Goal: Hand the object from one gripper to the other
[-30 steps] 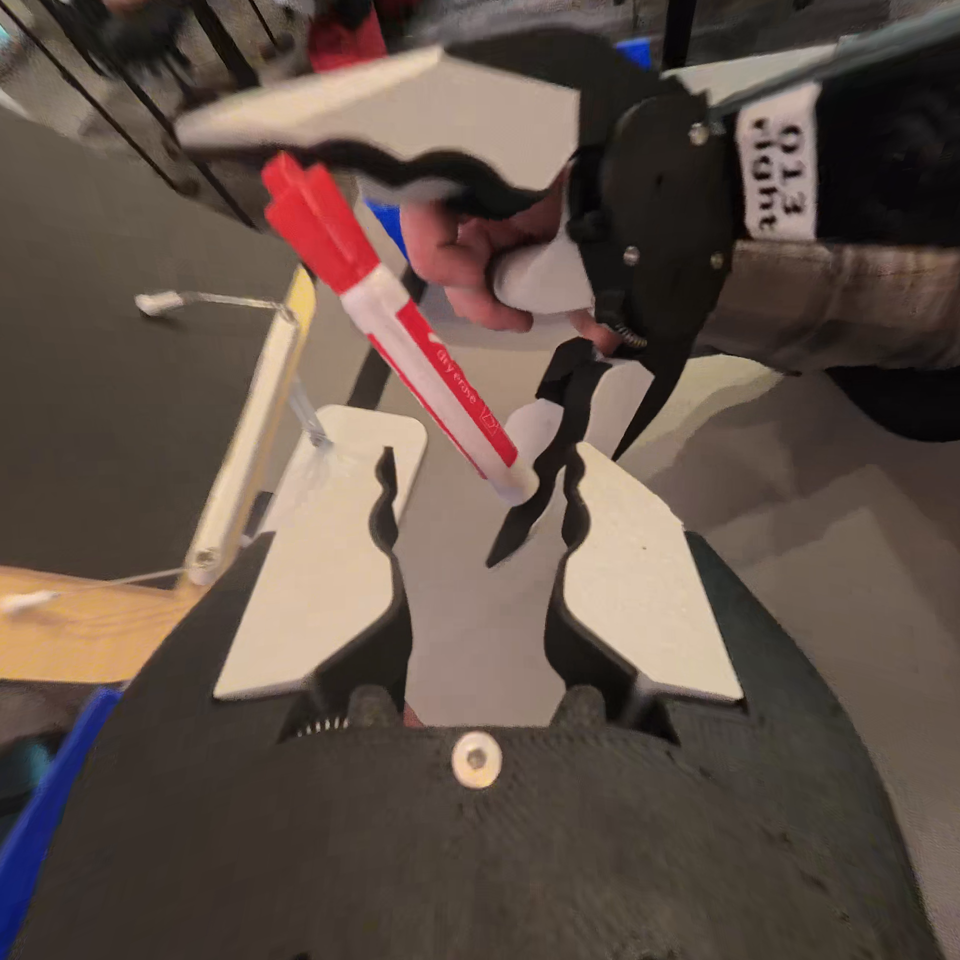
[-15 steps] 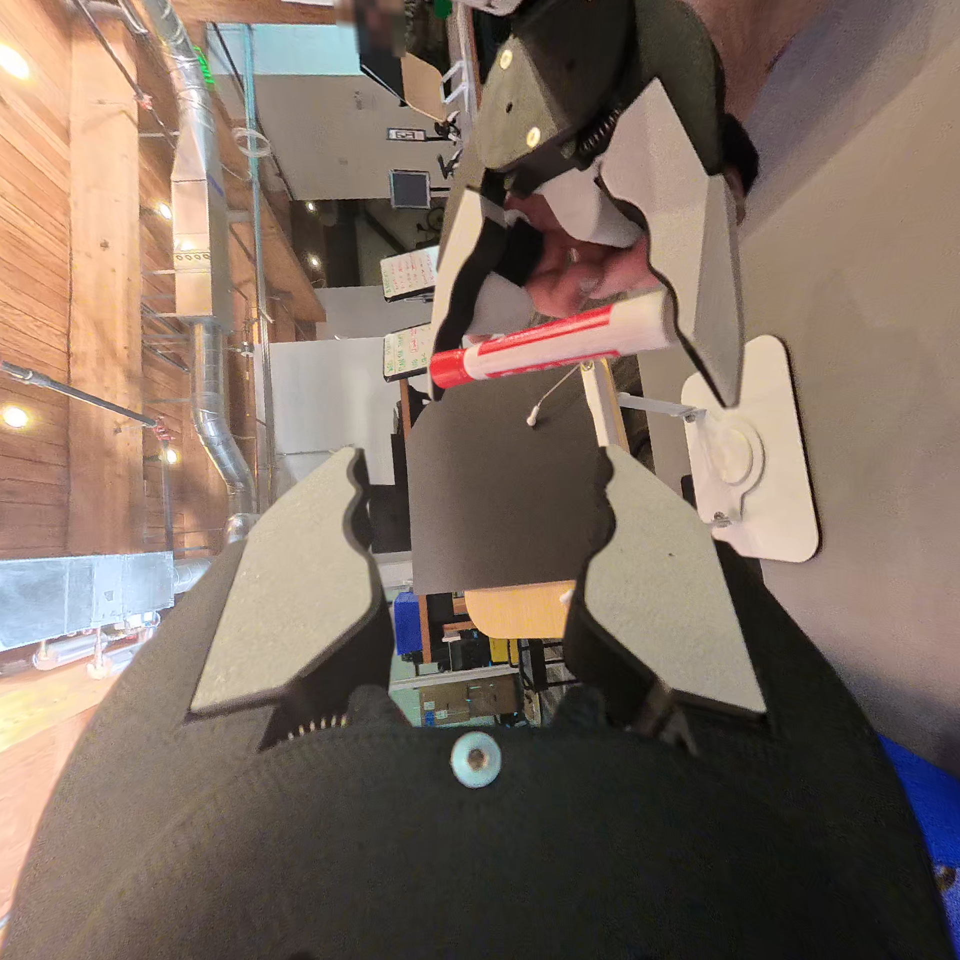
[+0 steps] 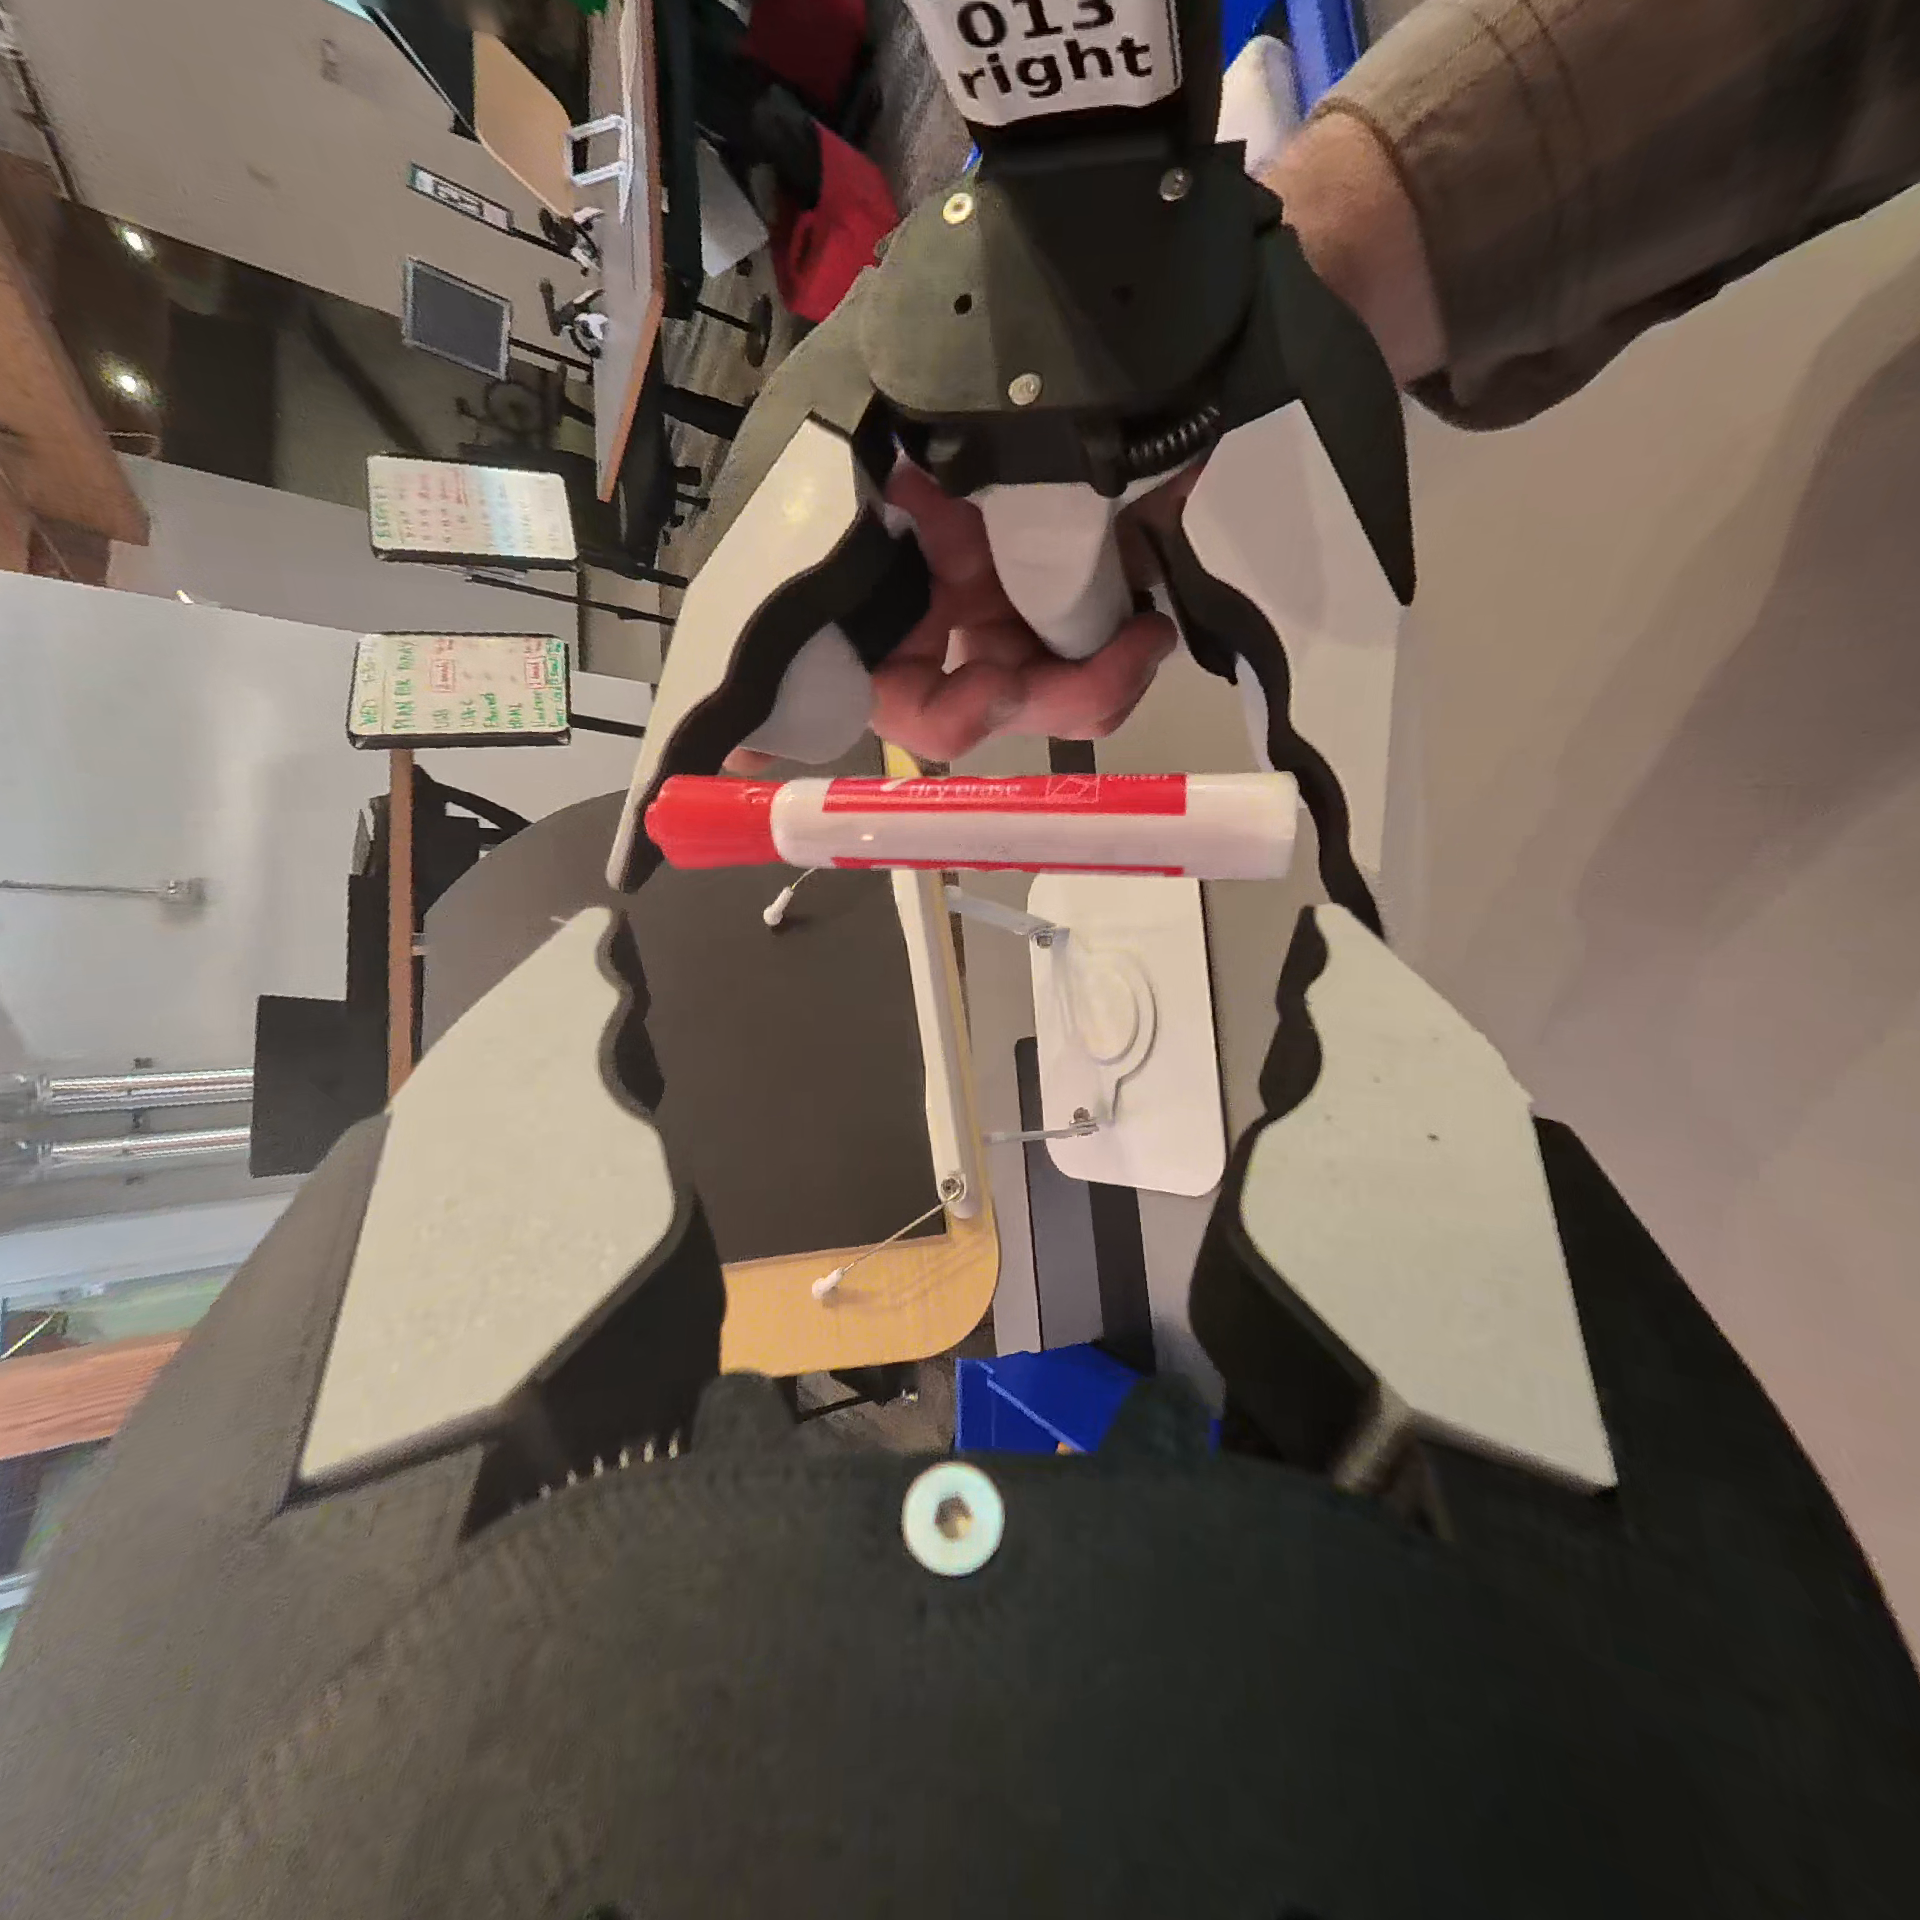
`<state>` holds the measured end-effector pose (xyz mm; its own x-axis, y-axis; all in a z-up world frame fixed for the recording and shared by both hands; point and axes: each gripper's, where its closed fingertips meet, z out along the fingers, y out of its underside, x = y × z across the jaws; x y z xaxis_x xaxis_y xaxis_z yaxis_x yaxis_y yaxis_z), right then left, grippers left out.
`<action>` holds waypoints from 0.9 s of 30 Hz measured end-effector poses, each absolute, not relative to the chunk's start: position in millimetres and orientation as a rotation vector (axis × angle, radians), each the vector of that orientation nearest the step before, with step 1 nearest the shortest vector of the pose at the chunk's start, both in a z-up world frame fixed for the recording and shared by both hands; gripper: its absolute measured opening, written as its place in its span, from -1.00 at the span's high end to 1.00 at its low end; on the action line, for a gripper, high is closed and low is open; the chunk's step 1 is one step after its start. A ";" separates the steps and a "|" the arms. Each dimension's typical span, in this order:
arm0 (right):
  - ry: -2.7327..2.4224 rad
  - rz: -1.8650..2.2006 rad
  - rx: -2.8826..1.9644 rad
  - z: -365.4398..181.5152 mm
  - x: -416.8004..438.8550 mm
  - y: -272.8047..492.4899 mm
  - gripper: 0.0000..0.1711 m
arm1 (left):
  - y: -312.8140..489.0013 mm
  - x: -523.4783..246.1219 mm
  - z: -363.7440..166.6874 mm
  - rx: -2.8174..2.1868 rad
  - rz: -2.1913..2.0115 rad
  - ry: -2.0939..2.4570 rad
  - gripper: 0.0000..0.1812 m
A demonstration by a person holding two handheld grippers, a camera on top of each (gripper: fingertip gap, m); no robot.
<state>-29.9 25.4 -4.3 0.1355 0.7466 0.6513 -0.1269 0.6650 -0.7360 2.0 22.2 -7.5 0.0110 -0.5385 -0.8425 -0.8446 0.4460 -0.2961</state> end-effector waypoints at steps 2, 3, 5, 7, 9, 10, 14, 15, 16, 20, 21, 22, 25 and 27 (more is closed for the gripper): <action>-1.293 0.682 -0.589 -4.2 -30.0 24.0 -0.75 | 23.0 4.6 -8.8 -1.221 0.352 1.655 -0.25; -1.295 0.677 -0.588 -4.2 -30.1 23.6 -0.75 | 23.7 5.0 -9.4 -1.225 0.344 1.653 -0.25; -1.295 0.681 -0.582 -3.1 -29.6 21.8 -0.75 | 23.9 6.7 -8.8 -1.239 0.299 1.638 -0.26; -1.298 0.679 -0.577 -2.5 -29.2 20.5 -0.75 | 24.5 7.2 -9.3 -1.254 0.269 1.634 -0.28; -1.304 0.676 -0.573 -2.9 -29.2 19.4 -0.75 | 23.8 8.9 -9.9 -1.238 0.264 1.646 -0.28; -1.305 0.676 -0.572 -3.0 -29.1 19.1 -0.75 | 23.5 9.7 -9.8 -1.226 0.269 1.652 -0.28; -1.311 0.670 -0.575 -3.8 -29.5 19.2 -0.75 | 24.1 10.5 -11.4 -1.186 0.337 1.686 -0.26; -1.310 0.682 -0.579 -3.3 -29.6 18.3 -0.74 | 24.6 10.1 -11.5 -1.178 0.360 1.693 -0.26; -1.310 0.701 -0.584 -2.9 -29.5 17.5 -0.75 | 25.1 9.2 -10.9 -1.160 0.388 1.701 -0.26; -1.332 0.945 -0.669 -5.6 -27.0 14.4 -0.75 | 29.8 -1.9 -3.2 -0.982 0.673 1.764 -0.24; -1.338 1.040 -0.696 -6.3 -26.1 12.9 -0.75 | 30.1 -3.6 -0.1 -0.930 0.746 1.774 -0.23; -1.343 1.143 -0.718 -6.7 -25.1 10.2 -0.75 | 29.6 -4.6 3.2 -0.874 0.814 1.784 -0.23; -1.330 1.434 -0.756 -5.8 -25.2 1.7 -0.75 | 27.3 -7.2 9.9 -0.644 1.057 1.821 -0.18; -1.297 1.598 -0.745 -3.1 -27.0 -4.6 -0.75 | 25.8 -9.8 12.5 -0.458 1.203 1.830 -0.13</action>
